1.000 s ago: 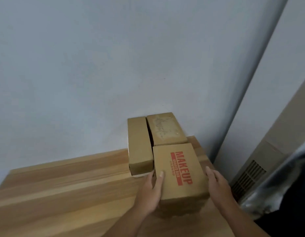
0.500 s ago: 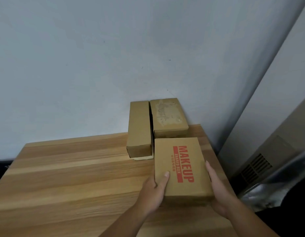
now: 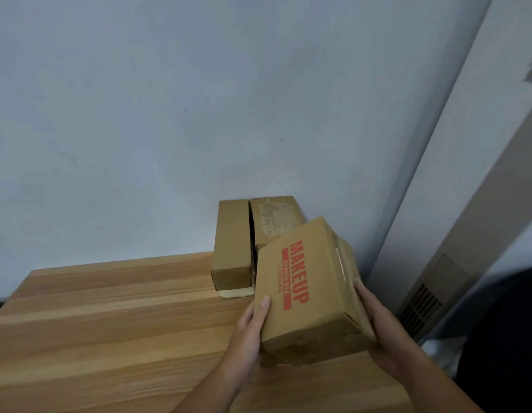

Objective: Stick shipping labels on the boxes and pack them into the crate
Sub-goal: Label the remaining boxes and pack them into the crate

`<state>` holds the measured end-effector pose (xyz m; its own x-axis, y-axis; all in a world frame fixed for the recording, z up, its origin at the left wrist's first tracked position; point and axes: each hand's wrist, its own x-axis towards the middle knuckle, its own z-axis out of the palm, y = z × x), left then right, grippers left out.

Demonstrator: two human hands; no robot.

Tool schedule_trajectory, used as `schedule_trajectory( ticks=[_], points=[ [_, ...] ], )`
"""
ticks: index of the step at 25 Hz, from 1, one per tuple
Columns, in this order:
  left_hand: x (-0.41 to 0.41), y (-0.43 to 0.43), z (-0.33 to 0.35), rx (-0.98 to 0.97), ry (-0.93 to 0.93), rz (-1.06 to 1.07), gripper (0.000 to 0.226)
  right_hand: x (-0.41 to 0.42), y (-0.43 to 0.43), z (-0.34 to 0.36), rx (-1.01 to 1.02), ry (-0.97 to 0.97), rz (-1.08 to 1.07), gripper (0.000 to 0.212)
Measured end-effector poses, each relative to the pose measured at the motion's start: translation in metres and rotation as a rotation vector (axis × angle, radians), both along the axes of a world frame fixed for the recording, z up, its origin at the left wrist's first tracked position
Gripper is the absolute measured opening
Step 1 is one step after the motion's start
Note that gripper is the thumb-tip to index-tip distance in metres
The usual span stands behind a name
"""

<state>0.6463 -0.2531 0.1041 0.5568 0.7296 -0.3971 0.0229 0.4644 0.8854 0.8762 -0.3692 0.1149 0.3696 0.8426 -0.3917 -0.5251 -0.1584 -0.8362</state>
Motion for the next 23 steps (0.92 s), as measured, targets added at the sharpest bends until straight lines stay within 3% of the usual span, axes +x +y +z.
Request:
schedule_trajectory(
  ticks=[7, 11, 15, 18, 19, 21, 23],
  points=[
    [0.001, -0.021, 0.008, -0.076, -0.13, 0.04, 0.055, -0.009, -0.023, -0.018, 0.209, 0.422, -0.049, 0.059],
    [-0.001, -0.032, 0.002, -0.102, -0.098, -0.003, 0.058, -0.028, -0.022, -0.03, 0.169, 0.41, 0.09, 0.056],
    [-0.01, -0.03, 0.008, 0.124, 0.036, -0.047, 0.059, -0.029, -0.022, -0.025, 0.139, 0.309, 0.106, 0.071],
    [-0.009, -0.017, 0.022, 0.259, 0.092, -0.03, 0.028, -0.027, -0.014, -0.018, 0.087, 0.218, 0.11, 0.061],
    [-0.008, -0.013, 0.027, 0.228, 0.093, -0.014, 0.032, -0.025, -0.011, -0.018, 0.096, 0.183, 0.102, 0.053],
    [-0.008, -0.007, 0.037, 0.2, 0.104, -0.042, 0.062, -0.022, -0.009, -0.022, 0.103, 0.147, 0.086, 0.051],
    [-0.01, -0.006, 0.051, 0.219, 0.108, -0.133, 0.08, -0.022, -0.009, -0.023, 0.08, 0.118, 0.071, 0.071]
  ],
)
